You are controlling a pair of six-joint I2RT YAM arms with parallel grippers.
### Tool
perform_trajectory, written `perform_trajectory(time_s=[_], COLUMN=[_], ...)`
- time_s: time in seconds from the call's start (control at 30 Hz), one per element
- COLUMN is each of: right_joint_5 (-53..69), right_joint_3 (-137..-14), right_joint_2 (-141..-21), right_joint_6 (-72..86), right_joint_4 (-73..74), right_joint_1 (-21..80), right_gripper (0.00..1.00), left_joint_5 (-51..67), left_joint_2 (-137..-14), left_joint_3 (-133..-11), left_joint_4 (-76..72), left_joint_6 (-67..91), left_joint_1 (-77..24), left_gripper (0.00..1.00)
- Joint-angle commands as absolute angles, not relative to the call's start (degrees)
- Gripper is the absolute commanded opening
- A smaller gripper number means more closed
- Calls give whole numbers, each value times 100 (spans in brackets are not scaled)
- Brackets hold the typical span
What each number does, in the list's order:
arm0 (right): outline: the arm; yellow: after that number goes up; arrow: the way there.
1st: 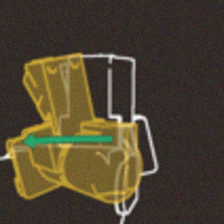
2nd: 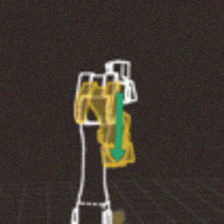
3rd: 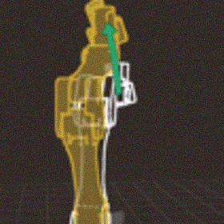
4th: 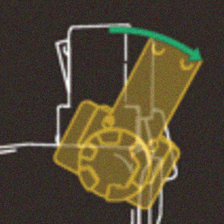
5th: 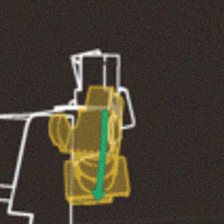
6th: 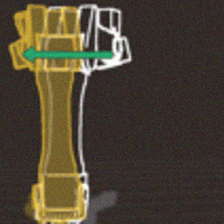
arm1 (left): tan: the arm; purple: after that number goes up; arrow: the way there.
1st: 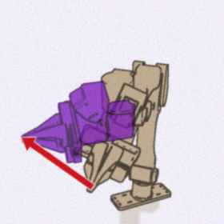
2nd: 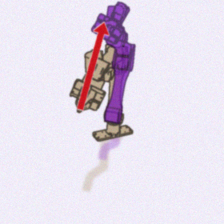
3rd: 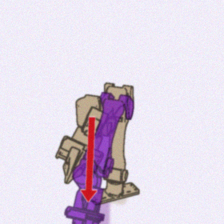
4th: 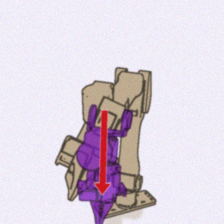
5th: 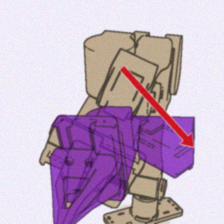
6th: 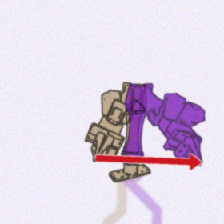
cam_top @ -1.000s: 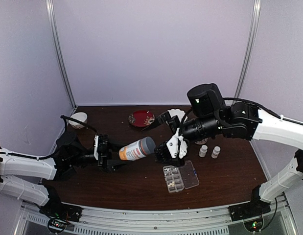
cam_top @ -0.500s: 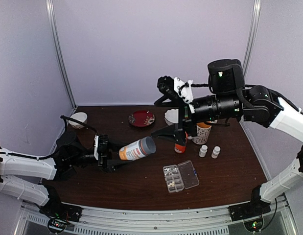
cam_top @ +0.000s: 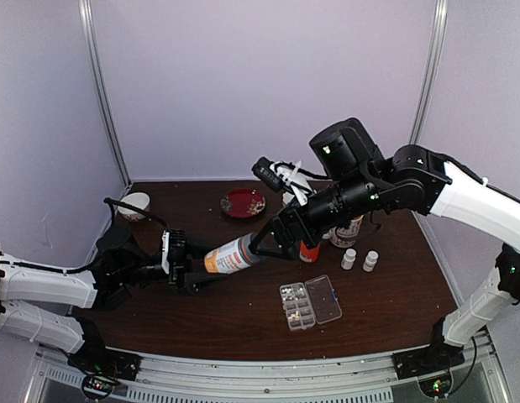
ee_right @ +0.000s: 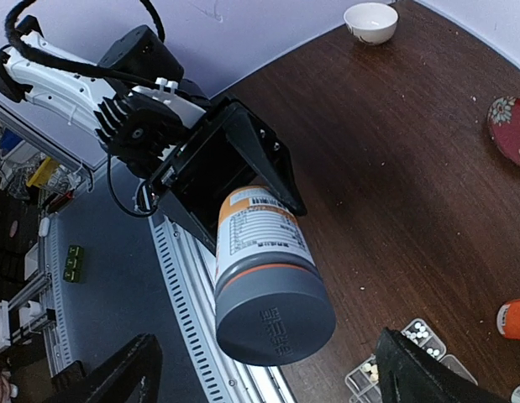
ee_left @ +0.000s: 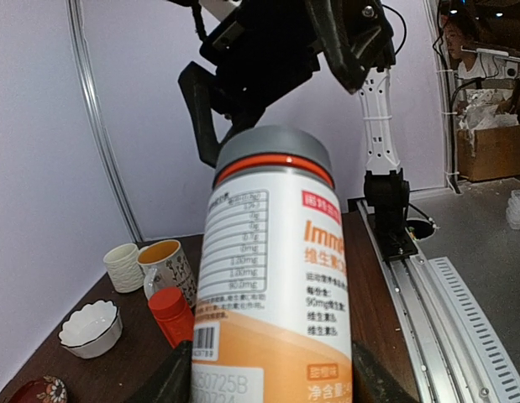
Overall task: Sort the pills into containers
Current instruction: Unscrew the lid of the pill bottle.
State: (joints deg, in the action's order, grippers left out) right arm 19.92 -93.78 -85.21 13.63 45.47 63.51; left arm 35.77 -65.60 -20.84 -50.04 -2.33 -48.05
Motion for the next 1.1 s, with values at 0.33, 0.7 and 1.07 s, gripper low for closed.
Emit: perform_trajectory(time_s=[0.33,0.7,1.07], right_joint_5=[2272,2311,2454], right_joint_3=[-9819,-9870,-9920], right_joint_2=[-9012,-9105,-9188], right_joint_6=[1960,1869,1590], right_joint_4=[4684,4827,4986], right_joint_1=[6329,6320,6346], right_gripper=[76,67,51], left_joint_5=[3542,3542,3529], left_joint_2=[-6553,-6567,-6585], left_joint_3=[-2188,-2186,-2206], left_joint_4=[-5379,-5396,-5393], left_joint_6=[-338,-334,-317], left_joint_1=[-4781,-4776,-4781], left_gripper=[19,19,18])
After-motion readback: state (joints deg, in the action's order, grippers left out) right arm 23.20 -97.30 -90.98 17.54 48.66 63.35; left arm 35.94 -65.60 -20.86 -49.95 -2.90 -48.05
